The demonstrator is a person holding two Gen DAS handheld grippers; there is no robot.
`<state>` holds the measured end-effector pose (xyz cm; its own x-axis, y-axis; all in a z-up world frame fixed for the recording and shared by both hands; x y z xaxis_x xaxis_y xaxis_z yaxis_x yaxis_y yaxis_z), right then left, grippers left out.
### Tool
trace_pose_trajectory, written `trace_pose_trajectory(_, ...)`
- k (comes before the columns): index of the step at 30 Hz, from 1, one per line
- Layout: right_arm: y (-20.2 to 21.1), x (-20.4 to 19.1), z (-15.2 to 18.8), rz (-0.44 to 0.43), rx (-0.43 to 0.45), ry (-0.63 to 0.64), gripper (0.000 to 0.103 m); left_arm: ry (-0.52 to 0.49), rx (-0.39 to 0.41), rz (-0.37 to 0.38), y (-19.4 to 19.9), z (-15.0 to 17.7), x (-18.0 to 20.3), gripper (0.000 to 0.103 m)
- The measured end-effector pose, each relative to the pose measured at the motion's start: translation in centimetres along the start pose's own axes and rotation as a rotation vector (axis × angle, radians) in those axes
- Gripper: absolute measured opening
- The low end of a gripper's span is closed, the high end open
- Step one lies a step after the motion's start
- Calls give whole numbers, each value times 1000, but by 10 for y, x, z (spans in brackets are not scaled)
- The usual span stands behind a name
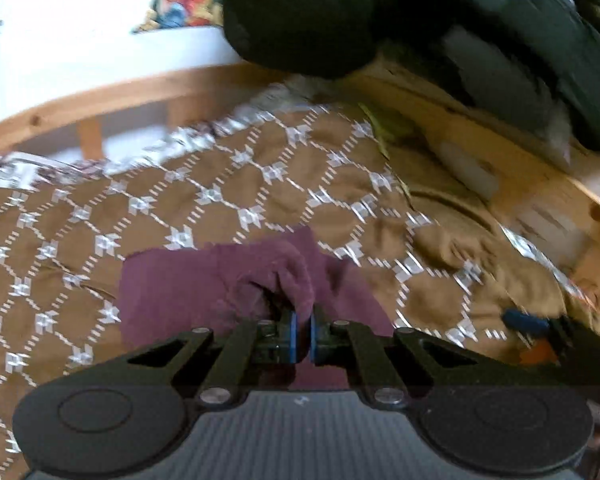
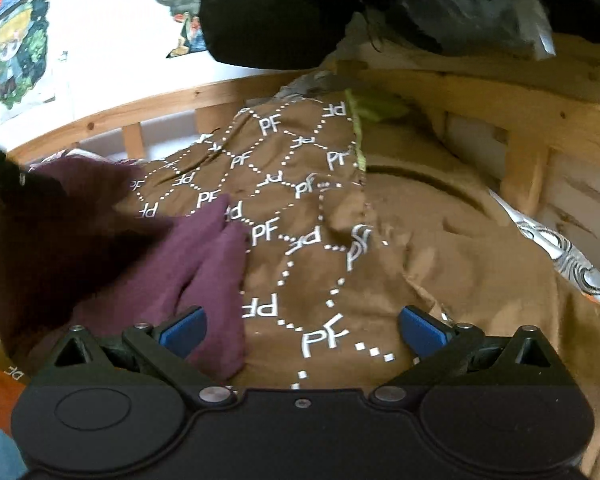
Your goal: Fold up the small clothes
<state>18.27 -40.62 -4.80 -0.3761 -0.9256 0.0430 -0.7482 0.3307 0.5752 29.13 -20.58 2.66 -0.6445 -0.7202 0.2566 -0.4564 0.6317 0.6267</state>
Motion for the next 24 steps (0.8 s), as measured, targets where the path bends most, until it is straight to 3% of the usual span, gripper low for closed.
trace_pose_trajectory(7, 0, -8, 2, -2, 63, 92, 102, 16, -25, 41, -5, 34, 9, 9)
trace_pose_trajectory(11, -2, -5, 0, -20, 65, 75, 102, 43, -21, 81, 2, 44, 12, 37)
trace_pose_trajectory(15, -1, -3, -1, -30, 66, 55, 102, -19, 12, 83, 10, 54, 29, 61)
trace_pose_trajectory(18, -1, -4, -1, -35, 71, 52, 102, -74, 35, 65, 18, 61, 43, 73)
trace_pose_trajectory(24, 5, -8, -5, -96, 106, 24, 102, -68, 92, -18, 42, 70, 41, 93)
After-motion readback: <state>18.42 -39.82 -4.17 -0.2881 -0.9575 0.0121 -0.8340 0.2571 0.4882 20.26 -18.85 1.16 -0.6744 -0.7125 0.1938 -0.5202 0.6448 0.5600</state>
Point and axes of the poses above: each gripper's, at about its wrist camera, not at the fingertips, and y roughly against the way its jaws point, x to its right, z to its underside, the point moved 5 cm from there along -y, roughly the way its jaws point, and after that the axes turned 14 degrees about z, right-handed, at the moved point
